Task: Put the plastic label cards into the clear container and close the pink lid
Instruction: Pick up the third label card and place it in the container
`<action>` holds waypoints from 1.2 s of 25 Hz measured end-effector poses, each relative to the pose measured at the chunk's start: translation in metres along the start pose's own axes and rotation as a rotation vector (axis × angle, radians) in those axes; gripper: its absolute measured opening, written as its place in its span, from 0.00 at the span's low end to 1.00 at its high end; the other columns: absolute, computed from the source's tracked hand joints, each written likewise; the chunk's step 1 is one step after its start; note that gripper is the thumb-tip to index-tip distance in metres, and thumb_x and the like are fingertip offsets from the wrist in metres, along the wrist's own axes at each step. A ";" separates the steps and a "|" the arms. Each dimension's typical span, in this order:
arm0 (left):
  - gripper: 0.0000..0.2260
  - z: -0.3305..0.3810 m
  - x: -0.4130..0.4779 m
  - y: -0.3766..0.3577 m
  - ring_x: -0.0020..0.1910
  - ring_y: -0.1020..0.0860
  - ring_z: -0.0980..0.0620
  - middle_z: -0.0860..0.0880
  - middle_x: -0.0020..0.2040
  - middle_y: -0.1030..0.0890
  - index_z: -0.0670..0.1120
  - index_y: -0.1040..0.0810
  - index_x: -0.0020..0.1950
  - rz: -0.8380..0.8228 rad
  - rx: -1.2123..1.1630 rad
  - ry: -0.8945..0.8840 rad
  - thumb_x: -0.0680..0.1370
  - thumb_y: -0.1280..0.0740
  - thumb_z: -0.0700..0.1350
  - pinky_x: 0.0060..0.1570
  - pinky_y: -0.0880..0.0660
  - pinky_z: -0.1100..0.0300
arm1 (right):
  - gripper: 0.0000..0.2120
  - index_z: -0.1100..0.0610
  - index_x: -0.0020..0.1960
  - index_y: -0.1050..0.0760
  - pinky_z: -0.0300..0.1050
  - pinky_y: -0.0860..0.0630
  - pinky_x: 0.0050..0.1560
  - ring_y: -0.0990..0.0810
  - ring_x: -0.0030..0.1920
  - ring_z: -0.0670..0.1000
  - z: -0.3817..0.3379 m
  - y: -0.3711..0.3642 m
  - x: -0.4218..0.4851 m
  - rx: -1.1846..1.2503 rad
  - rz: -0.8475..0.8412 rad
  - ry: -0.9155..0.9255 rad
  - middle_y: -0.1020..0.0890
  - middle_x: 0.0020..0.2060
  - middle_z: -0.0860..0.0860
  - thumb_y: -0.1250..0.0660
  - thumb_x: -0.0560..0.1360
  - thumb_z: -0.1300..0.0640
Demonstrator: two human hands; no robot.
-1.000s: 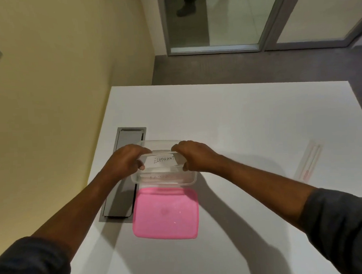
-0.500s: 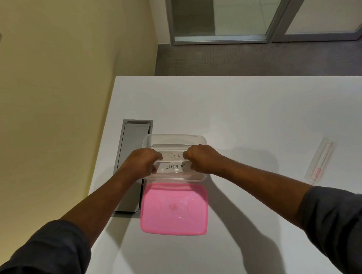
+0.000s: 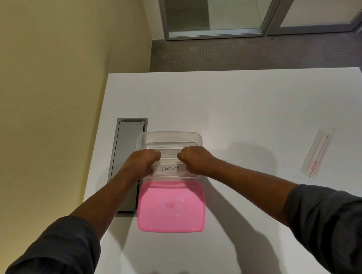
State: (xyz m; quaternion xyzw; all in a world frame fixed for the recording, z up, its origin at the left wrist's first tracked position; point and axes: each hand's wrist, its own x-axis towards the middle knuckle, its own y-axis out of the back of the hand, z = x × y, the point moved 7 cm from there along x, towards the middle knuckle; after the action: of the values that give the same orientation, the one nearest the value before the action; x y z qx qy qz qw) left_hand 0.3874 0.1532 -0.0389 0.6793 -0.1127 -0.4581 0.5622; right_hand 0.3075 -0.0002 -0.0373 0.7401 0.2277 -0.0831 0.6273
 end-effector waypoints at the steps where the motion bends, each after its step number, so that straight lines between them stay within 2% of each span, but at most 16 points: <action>1: 0.23 0.001 0.000 0.000 0.62 0.17 0.44 0.47 0.65 0.16 0.48 0.21 0.67 -0.001 0.004 -0.003 0.74 0.20 0.42 0.56 0.19 0.51 | 0.10 0.61 0.58 0.21 0.49 0.26 0.42 0.16 0.53 0.62 0.000 0.001 -0.002 0.012 0.010 0.003 0.16 0.54 0.59 0.32 0.77 0.66; 4: 0.26 0.003 -0.002 0.005 0.66 0.18 0.46 0.49 0.67 0.16 0.50 0.21 0.72 0.012 -0.077 0.013 0.75 0.19 0.47 0.60 0.19 0.50 | 0.13 0.61 0.61 0.20 0.50 0.21 0.45 0.16 0.55 0.61 0.004 0.014 -0.015 0.122 0.096 0.021 0.16 0.55 0.57 0.27 0.77 0.60; 6: 0.23 0.004 -0.003 0.021 0.61 0.15 0.47 0.49 0.62 0.14 0.50 0.19 0.70 0.086 -0.237 0.082 0.77 0.20 0.52 0.58 0.18 0.50 | 0.15 0.60 0.63 0.19 0.54 0.18 0.49 0.16 0.57 0.61 0.012 0.028 -0.032 0.219 0.203 0.027 0.16 0.57 0.56 0.25 0.79 0.57; 8: 0.16 0.012 -0.005 0.043 0.52 0.14 0.48 0.50 0.53 0.11 0.50 0.16 0.64 0.239 -0.416 0.164 0.79 0.23 0.54 0.53 0.17 0.51 | 0.16 0.59 0.66 0.19 0.56 0.18 0.53 0.16 0.58 0.60 0.026 0.039 -0.057 0.327 0.330 -0.002 0.15 0.60 0.55 0.26 0.80 0.56; 11: 0.08 0.042 -0.010 0.076 0.42 0.15 0.51 0.51 0.42 0.12 0.49 0.12 0.56 0.493 -0.658 0.238 0.81 0.25 0.51 0.46 0.19 0.55 | 0.15 0.56 0.67 0.18 0.55 0.18 0.56 0.15 0.55 0.56 0.058 0.042 -0.100 0.493 0.436 -0.108 0.14 0.58 0.53 0.26 0.81 0.55; 13: 0.06 0.083 -0.004 0.088 0.41 0.14 0.50 0.51 0.41 0.12 0.48 0.12 0.53 0.540 -0.818 0.210 0.82 0.26 0.48 0.46 0.18 0.54 | 0.14 0.56 0.65 0.16 0.54 0.18 0.58 0.15 0.53 0.53 0.091 0.033 -0.134 0.624 0.464 -0.238 0.13 0.56 0.52 0.26 0.81 0.55; 16: 0.04 0.151 0.012 0.094 0.42 0.13 0.50 0.50 0.41 0.12 0.48 0.12 0.51 0.487 -1.020 0.177 0.81 0.26 0.46 0.48 0.16 0.56 | 0.10 0.56 0.60 0.14 0.50 0.17 0.57 0.14 0.51 0.51 0.144 0.010 -0.187 0.815 0.510 -0.479 0.13 0.52 0.51 0.24 0.80 0.56; 19: 0.04 0.221 0.034 0.086 0.39 0.12 0.52 0.48 0.41 0.11 0.48 0.12 0.48 0.376 -1.191 0.170 0.80 0.27 0.43 0.48 0.16 0.56 | 0.06 0.57 0.55 0.13 0.32 0.18 0.44 0.13 0.46 0.42 0.192 -0.019 -0.252 1.000 0.612 -0.688 0.12 0.49 0.51 0.23 0.79 0.59; 20: 0.05 0.243 0.042 0.081 0.39 0.12 0.51 0.46 0.42 0.11 0.47 0.12 0.47 0.333 -1.224 0.175 0.79 0.28 0.42 0.48 0.16 0.55 | 0.05 0.56 0.54 0.13 0.30 0.19 0.43 0.13 0.44 0.41 0.207 -0.028 -0.273 1.054 0.648 -0.753 0.11 0.48 0.50 0.23 0.79 0.59; 22: 0.05 0.286 0.057 0.070 0.38 0.12 0.51 0.45 0.43 0.10 0.46 0.12 0.47 0.247 -1.272 0.178 0.79 0.28 0.41 0.48 0.15 0.55 | 0.03 0.54 0.51 0.12 0.39 0.15 0.47 0.12 0.43 0.46 0.236 -0.049 -0.313 1.177 0.694 -0.915 0.10 0.44 0.50 0.23 0.78 0.59; 24: 0.06 0.329 0.071 0.057 0.34 0.14 0.55 0.43 0.44 0.11 0.46 0.11 0.46 0.163 -1.305 0.175 0.78 0.29 0.40 0.44 0.16 0.56 | 0.05 0.54 0.45 0.12 0.49 0.13 0.47 0.12 0.39 0.52 0.263 -0.071 -0.349 1.340 0.733 -1.081 0.10 0.40 0.54 0.26 0.76 0.61; 26: 0.05 0.368 0.084 0.047 0.33 0.14 0.57 0.43 0.43 0.11 0.45 0.11 0.46 0.095 -1.309 0.172 0.78 0.28 0.40 0.42 0.17 0.55 | 0.07 0.57 0.43 0.13 0.50 0.13 0.45 0.15 0.37 0.54 0.286 -0.089 -0.377 1.417 0.771 -1.196 0.11 0.39 0.58 0.29 0.77 0.64; 30: 0.04 0.432 0.108 0.033 0.41 0.11 0.50 0.47 0.43 0.11 0.45 0.11 0.48 0.033 -1.314 0.171 0.78 0.27 0.41 0.47 0.13 0.49 | 0.05 0.59 0.44 0.14 0.58 0.12 0.50 0.15 0.36 0.55 0.317 -0.115 -0.394 1.449 0.742 -1.313 0.11 0.42 0.63 0.24 0.78 0.60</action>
State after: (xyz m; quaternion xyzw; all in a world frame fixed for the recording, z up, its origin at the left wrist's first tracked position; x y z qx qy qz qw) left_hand 0.1364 -0.2157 -0.0412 0.2274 0.2248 -0.3674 0.8734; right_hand -0.0397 -0.3858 -0.0421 0.7718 -0.5036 -0.3876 0.0198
